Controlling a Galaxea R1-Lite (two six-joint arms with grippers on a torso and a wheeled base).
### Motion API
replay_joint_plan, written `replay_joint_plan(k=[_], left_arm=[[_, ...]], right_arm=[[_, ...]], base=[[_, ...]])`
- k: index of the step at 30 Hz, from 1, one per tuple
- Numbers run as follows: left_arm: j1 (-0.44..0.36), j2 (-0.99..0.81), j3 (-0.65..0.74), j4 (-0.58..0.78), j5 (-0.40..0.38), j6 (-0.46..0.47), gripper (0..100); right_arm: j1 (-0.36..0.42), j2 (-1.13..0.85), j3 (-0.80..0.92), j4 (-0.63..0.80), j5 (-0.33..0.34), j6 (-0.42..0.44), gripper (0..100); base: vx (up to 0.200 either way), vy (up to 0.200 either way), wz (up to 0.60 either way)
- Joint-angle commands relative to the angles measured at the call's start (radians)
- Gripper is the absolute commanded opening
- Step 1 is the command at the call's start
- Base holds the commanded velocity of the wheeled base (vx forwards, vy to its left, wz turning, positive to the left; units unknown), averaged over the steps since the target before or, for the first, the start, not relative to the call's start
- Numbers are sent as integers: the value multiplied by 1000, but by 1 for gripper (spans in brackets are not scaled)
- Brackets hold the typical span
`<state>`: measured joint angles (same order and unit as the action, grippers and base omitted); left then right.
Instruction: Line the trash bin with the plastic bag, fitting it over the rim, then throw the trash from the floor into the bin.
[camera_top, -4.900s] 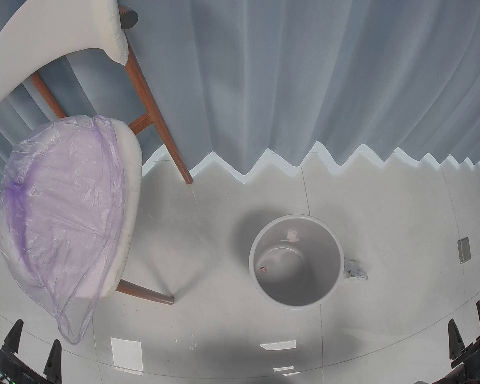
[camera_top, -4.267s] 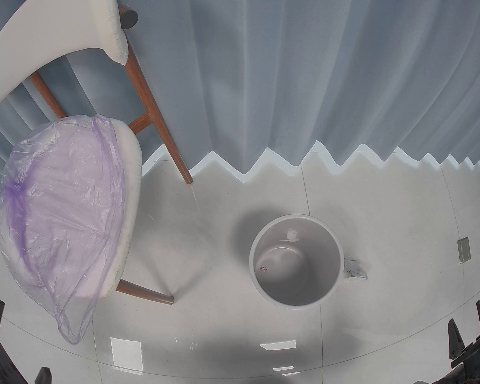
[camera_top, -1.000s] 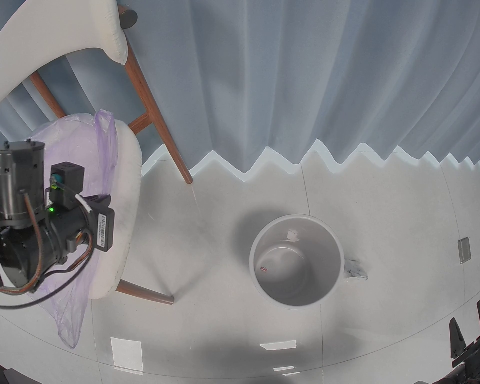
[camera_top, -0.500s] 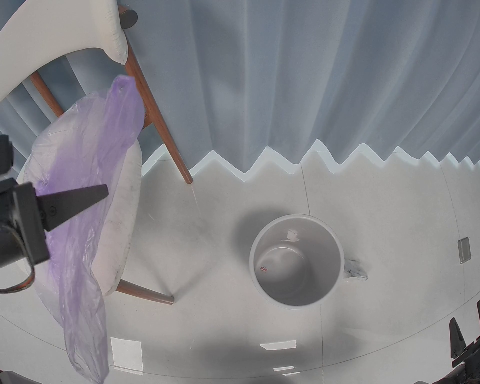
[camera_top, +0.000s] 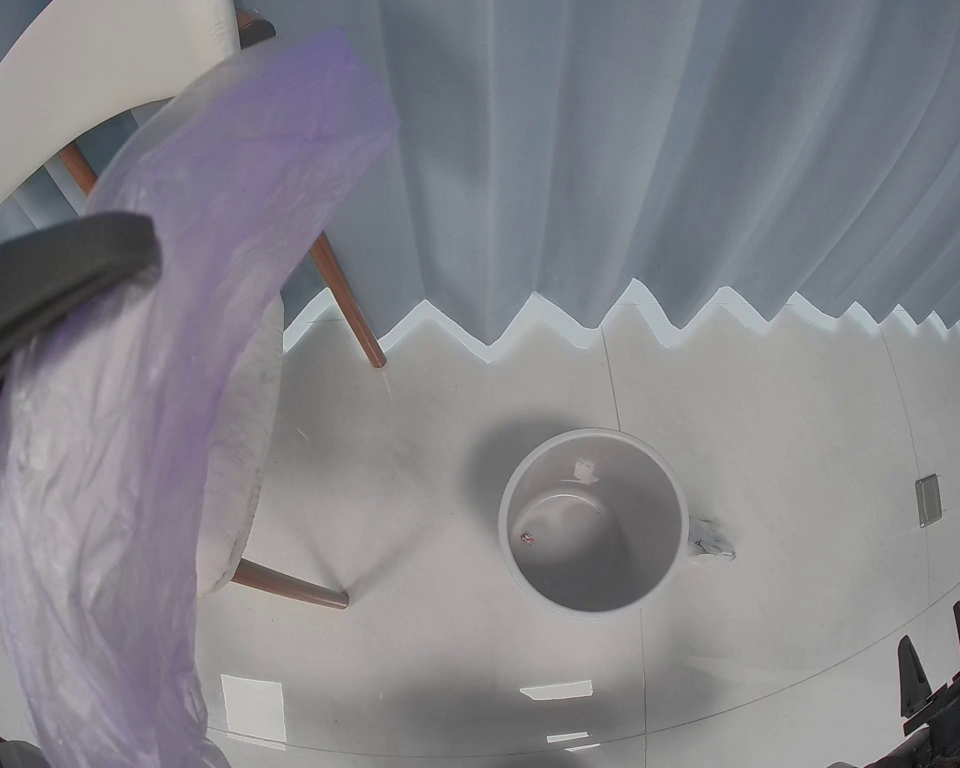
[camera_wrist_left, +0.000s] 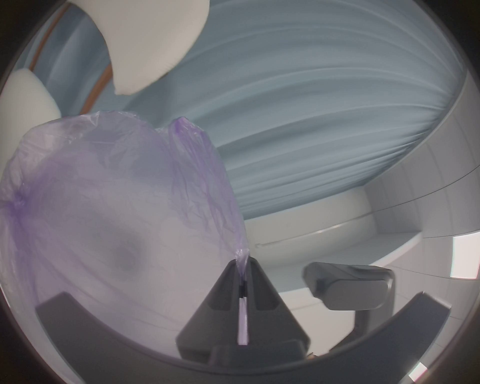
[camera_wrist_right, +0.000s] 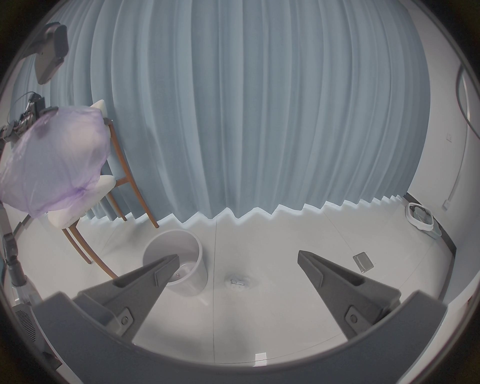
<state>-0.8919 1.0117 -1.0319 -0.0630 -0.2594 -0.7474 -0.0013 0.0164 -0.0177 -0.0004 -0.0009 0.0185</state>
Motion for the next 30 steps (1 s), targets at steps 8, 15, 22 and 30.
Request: replay_joint_plan(k=[8, 15, 22, 30], left_arm=[[-16, 94, 118, -265, -232, -130, 0], [-18, 237, 115, -423, -296, -142, 0], [-51, 358, 102, -549, -317, -201, 0], [-44, 478, 104, -650, -319, -204, 0]], right_arm=[[0, -15, 18, 0, 1, 0, 100], [0, -15, 18, 0, -1, 0, 100], [0, -16, 18, 0, -1, 1, 100], [0, -15, 18, 0, 1, 1, 100]], base=[[0, 0, 0], [0, 0, 0], [0, 0, 0], [0, 0, 0]])
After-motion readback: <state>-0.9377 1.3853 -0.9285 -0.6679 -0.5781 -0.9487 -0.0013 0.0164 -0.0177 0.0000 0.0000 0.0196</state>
